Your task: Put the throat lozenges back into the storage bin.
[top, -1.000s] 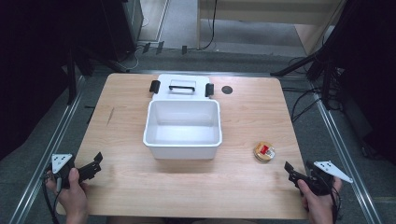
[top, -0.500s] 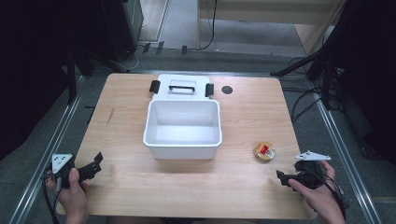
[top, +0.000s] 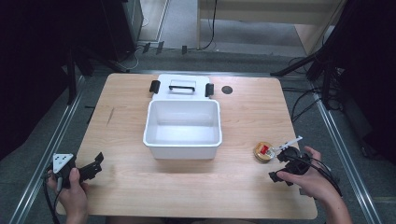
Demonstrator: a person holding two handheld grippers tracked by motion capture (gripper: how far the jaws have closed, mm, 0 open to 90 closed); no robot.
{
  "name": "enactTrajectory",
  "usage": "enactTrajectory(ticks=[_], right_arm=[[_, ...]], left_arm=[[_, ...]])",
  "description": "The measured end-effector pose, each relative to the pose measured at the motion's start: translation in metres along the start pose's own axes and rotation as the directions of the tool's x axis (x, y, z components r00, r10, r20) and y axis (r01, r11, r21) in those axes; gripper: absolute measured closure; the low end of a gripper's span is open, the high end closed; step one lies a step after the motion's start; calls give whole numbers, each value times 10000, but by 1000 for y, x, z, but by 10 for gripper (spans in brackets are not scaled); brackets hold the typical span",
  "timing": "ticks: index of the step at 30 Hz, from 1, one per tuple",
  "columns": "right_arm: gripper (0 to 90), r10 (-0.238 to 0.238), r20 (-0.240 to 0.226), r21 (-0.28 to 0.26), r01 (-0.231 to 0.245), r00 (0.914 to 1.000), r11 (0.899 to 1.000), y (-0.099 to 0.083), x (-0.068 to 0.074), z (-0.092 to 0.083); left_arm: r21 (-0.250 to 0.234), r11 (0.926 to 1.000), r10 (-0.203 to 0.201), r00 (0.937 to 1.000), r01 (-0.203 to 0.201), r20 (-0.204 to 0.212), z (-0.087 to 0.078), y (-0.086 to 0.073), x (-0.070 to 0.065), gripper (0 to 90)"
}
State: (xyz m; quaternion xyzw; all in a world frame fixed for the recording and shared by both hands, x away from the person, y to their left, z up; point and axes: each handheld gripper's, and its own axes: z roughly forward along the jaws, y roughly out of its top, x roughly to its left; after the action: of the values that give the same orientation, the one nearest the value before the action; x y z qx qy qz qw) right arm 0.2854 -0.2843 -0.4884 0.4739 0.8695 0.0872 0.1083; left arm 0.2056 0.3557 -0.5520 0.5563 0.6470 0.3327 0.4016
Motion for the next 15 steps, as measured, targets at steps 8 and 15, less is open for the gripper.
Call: enactTrajectory(ticks=[8,15], right_arm=[[32,-113,-205,616,125,9997,9980,24,4,5],[24,392,-267,1010,-364,9989,9942,42,3,6]], left_arm=[[11,10000,11,10000,-11,48,0,0,0,0],[11,10000,22,9999,-22,99,0,0,0,0]])
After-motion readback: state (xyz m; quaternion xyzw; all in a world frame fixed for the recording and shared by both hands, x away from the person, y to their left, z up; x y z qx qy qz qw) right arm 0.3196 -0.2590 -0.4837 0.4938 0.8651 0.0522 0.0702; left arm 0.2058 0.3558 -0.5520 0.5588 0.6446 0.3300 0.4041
